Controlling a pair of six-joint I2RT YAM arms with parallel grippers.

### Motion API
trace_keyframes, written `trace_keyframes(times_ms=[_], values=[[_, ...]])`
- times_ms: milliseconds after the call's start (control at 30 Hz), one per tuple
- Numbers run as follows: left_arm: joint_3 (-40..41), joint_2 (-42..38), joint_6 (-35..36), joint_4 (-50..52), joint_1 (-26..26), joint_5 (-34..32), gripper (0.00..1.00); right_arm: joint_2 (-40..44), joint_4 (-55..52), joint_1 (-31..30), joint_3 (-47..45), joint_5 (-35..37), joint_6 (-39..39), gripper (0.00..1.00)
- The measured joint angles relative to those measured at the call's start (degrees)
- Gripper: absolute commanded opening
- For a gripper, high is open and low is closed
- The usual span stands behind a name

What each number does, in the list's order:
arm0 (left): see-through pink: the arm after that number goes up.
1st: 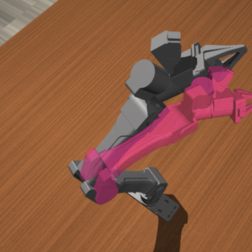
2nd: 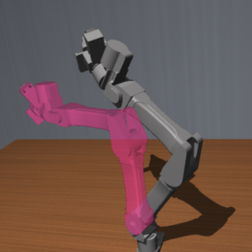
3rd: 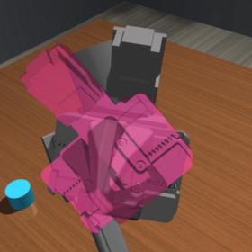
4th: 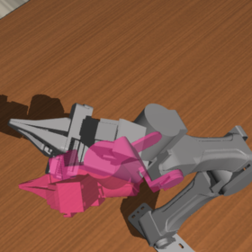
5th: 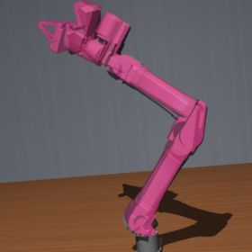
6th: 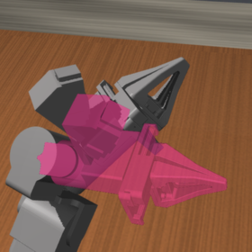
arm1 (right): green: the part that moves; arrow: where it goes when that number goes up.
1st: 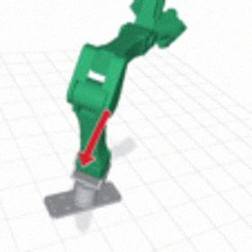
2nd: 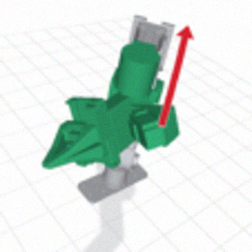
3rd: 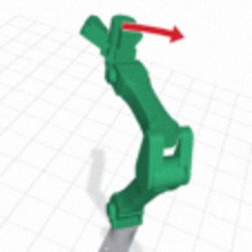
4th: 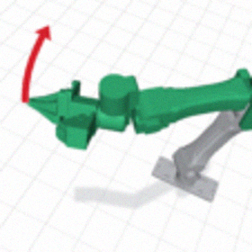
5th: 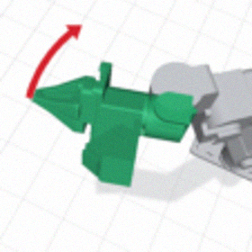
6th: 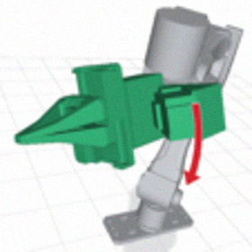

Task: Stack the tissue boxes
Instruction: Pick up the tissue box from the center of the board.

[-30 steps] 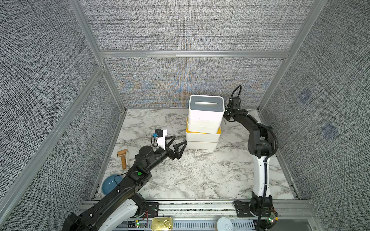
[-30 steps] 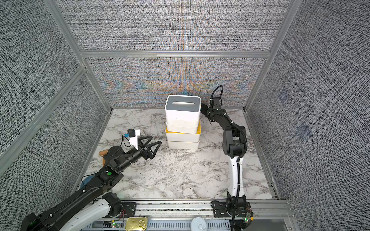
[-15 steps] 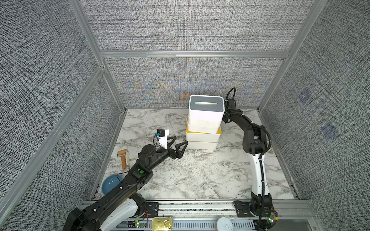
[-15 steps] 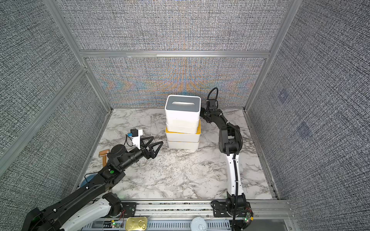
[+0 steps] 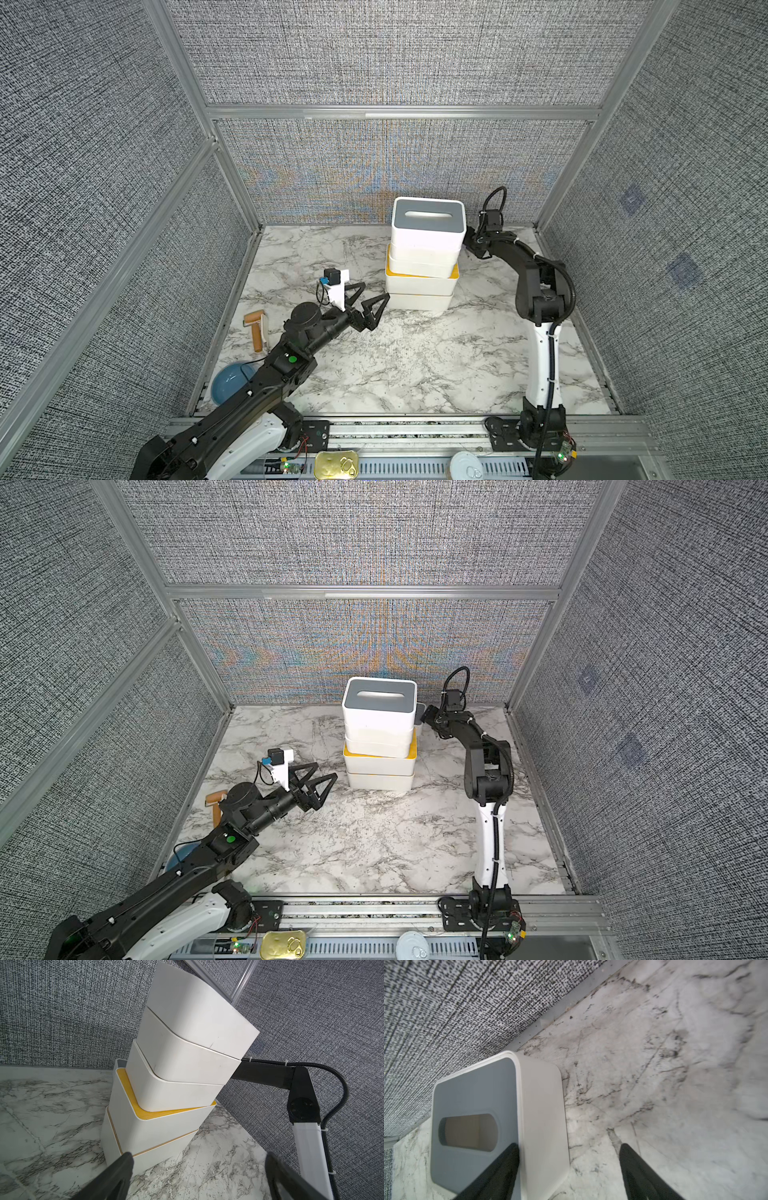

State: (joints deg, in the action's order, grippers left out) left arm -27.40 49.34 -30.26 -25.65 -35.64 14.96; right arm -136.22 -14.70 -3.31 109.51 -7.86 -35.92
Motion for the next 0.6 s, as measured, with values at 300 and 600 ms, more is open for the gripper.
trace_keyframes(times_ms=[300,600], values=[[0.0,0.2,-0.9,-0.6,0.0,0.0,0.99,6.8,0.9,3.3,-9.7,2.9,-2.6,0.75],[0.7,0.0,-1.3,-1.3,0.0,0.2,0.99,14.3,3.8,3.9,-18.7,6.4,-4.3,0.78]])
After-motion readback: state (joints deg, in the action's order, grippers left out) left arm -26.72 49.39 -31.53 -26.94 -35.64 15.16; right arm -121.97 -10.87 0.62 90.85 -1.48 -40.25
